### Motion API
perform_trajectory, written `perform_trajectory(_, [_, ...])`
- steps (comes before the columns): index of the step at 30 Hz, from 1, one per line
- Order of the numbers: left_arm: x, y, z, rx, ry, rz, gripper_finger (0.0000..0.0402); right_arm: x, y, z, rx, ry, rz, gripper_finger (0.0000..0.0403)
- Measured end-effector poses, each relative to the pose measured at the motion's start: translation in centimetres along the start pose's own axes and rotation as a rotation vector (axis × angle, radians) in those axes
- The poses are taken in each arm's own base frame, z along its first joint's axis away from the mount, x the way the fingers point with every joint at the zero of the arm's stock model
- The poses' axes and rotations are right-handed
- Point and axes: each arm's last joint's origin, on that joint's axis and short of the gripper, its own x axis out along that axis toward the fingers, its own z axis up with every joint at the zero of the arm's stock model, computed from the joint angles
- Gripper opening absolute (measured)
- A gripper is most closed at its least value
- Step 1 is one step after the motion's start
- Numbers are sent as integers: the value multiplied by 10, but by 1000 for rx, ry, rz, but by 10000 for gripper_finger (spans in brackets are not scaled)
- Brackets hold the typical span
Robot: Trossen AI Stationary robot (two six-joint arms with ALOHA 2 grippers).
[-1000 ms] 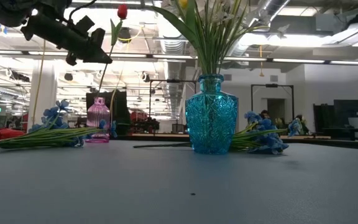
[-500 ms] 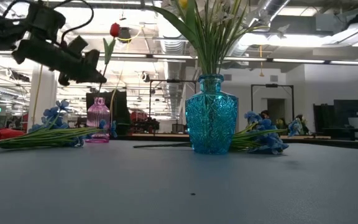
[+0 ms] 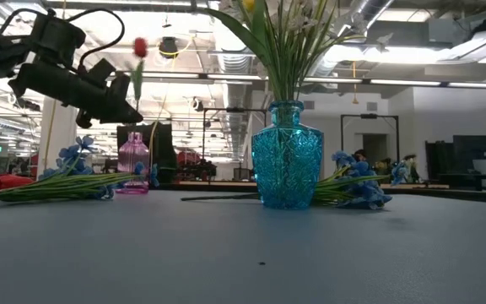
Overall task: Sort flowers into vase by color
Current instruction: Put the right red flower into the violet vase
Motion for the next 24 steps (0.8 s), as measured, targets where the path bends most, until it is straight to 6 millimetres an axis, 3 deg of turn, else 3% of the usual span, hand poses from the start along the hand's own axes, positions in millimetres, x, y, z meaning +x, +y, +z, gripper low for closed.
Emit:
perform_trajectory(7, [0,-1,0,-44,4,-20,91,0,1,-1,1,4,6,238])
perform_trajectory(15, [1,-2,0,-45,92,-40,124,0,1,-1,6,6,5,238])
perform_trajectory(24, [2,-7,30,42,250,-28,147,0,1,-2,2,17,7,238])
